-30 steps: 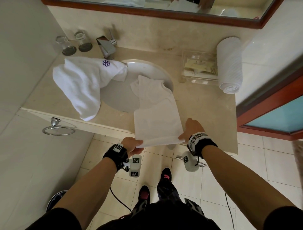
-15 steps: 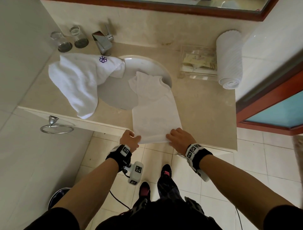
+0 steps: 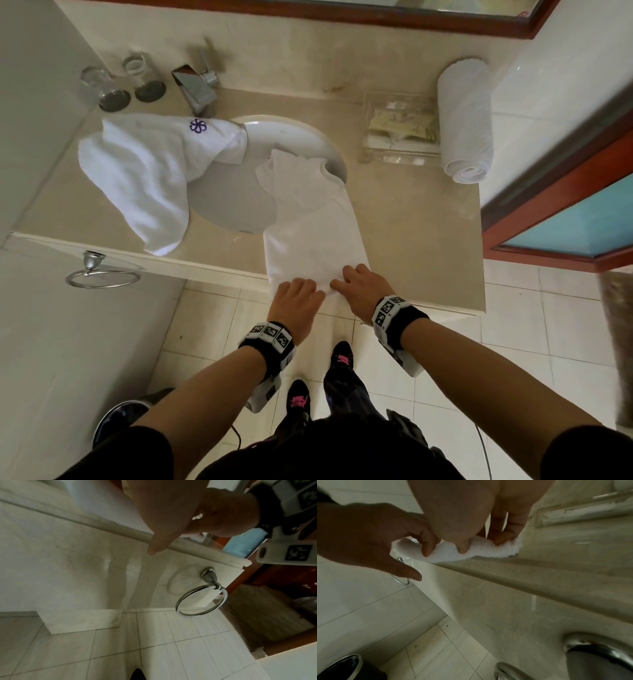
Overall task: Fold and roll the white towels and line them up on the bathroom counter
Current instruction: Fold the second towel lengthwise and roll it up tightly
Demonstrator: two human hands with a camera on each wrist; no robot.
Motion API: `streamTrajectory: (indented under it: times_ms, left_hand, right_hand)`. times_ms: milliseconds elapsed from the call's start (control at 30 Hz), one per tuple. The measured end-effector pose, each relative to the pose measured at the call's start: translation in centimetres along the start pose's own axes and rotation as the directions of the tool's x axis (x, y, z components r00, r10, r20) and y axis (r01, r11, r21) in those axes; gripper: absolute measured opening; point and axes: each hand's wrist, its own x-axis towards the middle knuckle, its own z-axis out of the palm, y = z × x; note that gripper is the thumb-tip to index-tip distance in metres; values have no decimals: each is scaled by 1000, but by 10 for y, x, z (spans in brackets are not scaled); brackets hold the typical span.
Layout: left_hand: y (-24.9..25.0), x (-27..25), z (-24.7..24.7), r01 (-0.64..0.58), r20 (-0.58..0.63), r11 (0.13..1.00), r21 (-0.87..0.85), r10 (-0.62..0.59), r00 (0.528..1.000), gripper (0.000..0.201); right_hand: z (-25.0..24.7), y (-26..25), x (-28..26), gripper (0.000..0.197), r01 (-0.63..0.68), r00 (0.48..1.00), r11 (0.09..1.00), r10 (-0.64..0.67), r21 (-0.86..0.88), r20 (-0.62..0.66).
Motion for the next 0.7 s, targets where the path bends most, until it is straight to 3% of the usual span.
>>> streamTrajectory:
  times_ms: [100, 267, 367, 467, 567, 700]
  left_hand:
    - [-8, 0, 1, 42, 48, 998, 39, -44, 998, 46]
    - [-7, 10, -15, 205, 214, 977, -65, -187, 959, 50]
    - [-6, 17, -20, 226, 251, 974, -26, -213, 944, 44]
    - [-6, 22, -22, 235, 300, 972, 20, -230, 926, 37]
    - [-10, 28, -23, 246, 308, 967, 67, -255, 917, 35]
    - [-9, 33, -27, 210, 330, 976, 51, -215, 919, 35]
  right_hand:
    - [0, 0, 0, 37, -8, 1000, 1000, 7, 1, 11]
    - [10, -10, -6, 31, -29, 999, 996, 26, -83, -37]
    - [18, -14, -9, 38, -20, 998, 993, 13, -117, -60]
    - [11, -8, 6, 32, 19, 996, 997, -25, -70, -86]
    - [-10, -2, 20, 21, 48, 997, 999, -49, 27, 64]
    - [-22, -3, 26, 28, 1, 980, 1000, -4, 18, 198]
